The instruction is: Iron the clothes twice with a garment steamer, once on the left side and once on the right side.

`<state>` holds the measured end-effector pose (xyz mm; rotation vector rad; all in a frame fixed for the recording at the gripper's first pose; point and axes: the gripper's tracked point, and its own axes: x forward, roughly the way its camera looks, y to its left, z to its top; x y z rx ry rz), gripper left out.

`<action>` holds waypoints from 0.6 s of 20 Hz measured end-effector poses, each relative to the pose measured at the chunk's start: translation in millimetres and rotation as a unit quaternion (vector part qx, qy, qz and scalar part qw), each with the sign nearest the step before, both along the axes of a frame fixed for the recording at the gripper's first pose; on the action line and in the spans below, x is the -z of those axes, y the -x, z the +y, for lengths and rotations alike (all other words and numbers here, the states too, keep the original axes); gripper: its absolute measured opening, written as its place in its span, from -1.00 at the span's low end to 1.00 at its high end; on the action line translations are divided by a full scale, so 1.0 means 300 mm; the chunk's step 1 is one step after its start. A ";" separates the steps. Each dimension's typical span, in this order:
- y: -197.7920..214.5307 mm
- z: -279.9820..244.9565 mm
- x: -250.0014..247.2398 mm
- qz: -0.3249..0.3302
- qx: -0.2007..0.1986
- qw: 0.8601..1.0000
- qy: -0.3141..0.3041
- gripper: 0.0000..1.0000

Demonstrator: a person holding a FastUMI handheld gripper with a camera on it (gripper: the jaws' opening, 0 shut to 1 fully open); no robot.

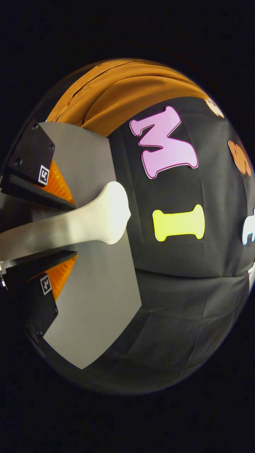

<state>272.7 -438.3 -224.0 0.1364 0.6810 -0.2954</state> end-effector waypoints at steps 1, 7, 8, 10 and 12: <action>0.008 -0.006 -0.005 0.004 0.003 1.000 0.000 0.45; 0.025 -0.030 -0.072 -0.033 -0.004 0.999 -0.015 -0.10; 0.030 -0.034 -0.096 -0.045 -0.001 0.999 -0.021 -0.10; 0.050 -0.039 -0.142 -0.068 0.006 0.997 -0.027 -0.11; 0.073 -0.045 -0.197 -0.091 0.014 0.996 -0.021 -0.11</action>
